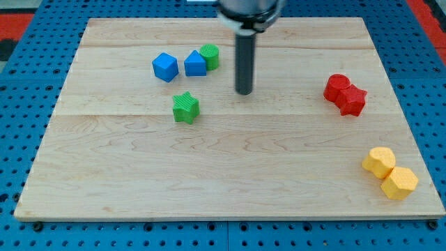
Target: Move the green circle to the right of the blue triangle
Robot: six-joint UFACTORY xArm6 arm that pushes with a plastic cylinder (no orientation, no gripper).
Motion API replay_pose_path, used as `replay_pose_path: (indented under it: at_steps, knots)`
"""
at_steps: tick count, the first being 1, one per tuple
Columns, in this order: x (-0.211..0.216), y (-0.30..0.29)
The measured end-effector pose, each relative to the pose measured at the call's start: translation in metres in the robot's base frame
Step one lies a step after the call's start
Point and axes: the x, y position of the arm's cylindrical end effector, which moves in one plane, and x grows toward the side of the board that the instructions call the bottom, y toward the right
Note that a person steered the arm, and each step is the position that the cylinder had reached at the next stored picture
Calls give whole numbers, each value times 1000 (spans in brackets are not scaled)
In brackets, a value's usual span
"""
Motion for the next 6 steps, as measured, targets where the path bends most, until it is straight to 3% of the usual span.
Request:
replay_pose_path:
  at_steps: [1,2,3,5,6]
  knots:
    - [-66,12]
    - [-123,-20]
    - [-154,-81]
    - [-164,-163]
    - [-140,-148]
